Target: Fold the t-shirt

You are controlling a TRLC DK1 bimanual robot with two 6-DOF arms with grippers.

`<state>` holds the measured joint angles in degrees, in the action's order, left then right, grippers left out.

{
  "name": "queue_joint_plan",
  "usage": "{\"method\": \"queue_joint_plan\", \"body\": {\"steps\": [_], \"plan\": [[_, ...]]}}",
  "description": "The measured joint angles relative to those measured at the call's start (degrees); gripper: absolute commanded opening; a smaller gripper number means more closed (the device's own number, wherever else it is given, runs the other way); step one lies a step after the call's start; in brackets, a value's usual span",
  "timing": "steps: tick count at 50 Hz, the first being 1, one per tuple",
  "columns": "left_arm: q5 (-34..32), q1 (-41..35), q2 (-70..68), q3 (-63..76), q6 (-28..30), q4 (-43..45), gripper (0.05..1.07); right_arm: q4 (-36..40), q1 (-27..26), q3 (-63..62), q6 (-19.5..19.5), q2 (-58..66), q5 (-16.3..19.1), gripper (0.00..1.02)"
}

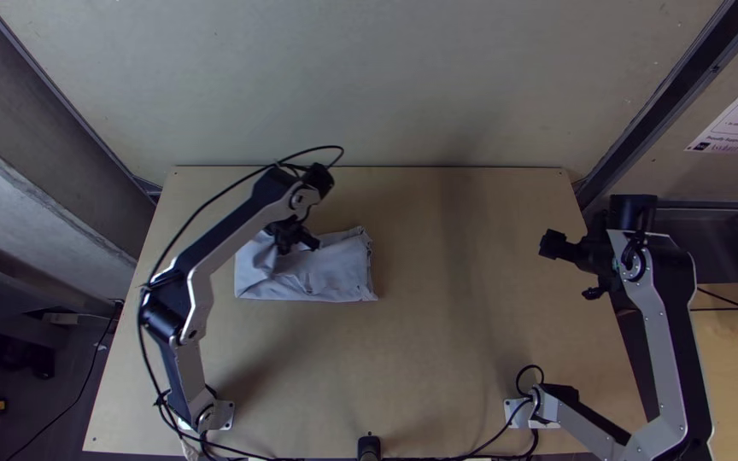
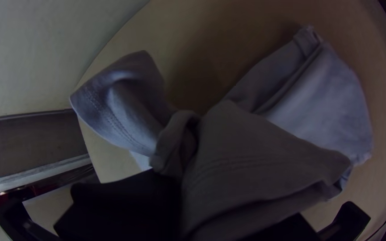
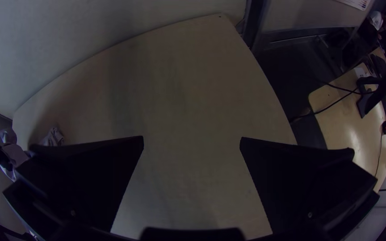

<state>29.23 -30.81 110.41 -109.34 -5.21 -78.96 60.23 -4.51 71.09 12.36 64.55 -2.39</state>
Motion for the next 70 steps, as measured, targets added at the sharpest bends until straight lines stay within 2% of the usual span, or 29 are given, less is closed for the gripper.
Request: {"method": "queue_joint_plan", "body": {"steps": [9,11,12,13,14,16,25,27,31,36,41,52,59,70], "plan": [[0.0,-4.3,5.0,-4.7,-3.6,-0.3,0.08,0.0,-0.6,-2.9,-0.9,-2.7,0.0,0.99],[0.0,-5.4,5.9,-5.5,-4.3,-0.3,0.11,0.0,-0.6,-3.5,-0.9,-3.2,0.0,0.99],[0.0,-6.0,6.4,-5.9,-4.5,-0.3,0.18,0.0,-0.6,-3.8,-0.9,-3.5,0.0,0.99],[0.0,-6.6,6.8,-6.2,-4.7,-0.3,0.32,0.0,-0.6,-4.2,-0.9,-3.7,0.0,0.99],[0.0,-7.1,7.3,-6.7,-5.0,-0.3,0.54,0.0,-0.6,-4.4,-0.9,-3.9,0.0,0.99],[0.0,-8.5,8.1,-7.6,-5.5,-0.5,1.03,0.0,-0.6,-4.9,-0.9,-4.2,0.0,0.99],[-0.8,-15.8,12.0,-12.9,-8.8,-0.5,1.03,-0.1,-0.8,-6.2,-1.1,-4.9,0.0,0.99],[-3.3,-17.0,13.1,-14.9,-10.1,-0.2,1.03,0.0,-0.8,-6.4,-1.1,-4.9,0.0,0.99],[-13.4,-18.1,15.4,-19.6,-11.9,1.4,1.03,-0.2,-0.8,-7.1,-1.1,-5.1,0.0,0.99],[-22.0,-17.7,17.1,-23.9,-14.3,3.3,1.03,-0.4,-0.8,-8.2,-1.1,-5.7,0.0,0.99],[-26.4,-16.3,17.6,-25.6,-16.4,3.8,1.03,-0.9,-0.8,-8.6,-1.1,-6.3,0.0,0.99],[-26.8,-12.5,17.6,-25.7,-18.0,3.7,1.03,-1.2,-0.8,-8.7,-2.2,-6.6,0.0,0.99],[-23.8,-11.2,16.6,-24.8,-17.8,3.5,1.03,-2.4,-0.8,-8.0,-2.9,-6.3,0.0,0.99],[-21.0,-7.4,7.4,-20.4,-15.1,3.7,1.03,-5.2,-0.8,0.7,-4.2,-2.2,0.0,0.99]]}}
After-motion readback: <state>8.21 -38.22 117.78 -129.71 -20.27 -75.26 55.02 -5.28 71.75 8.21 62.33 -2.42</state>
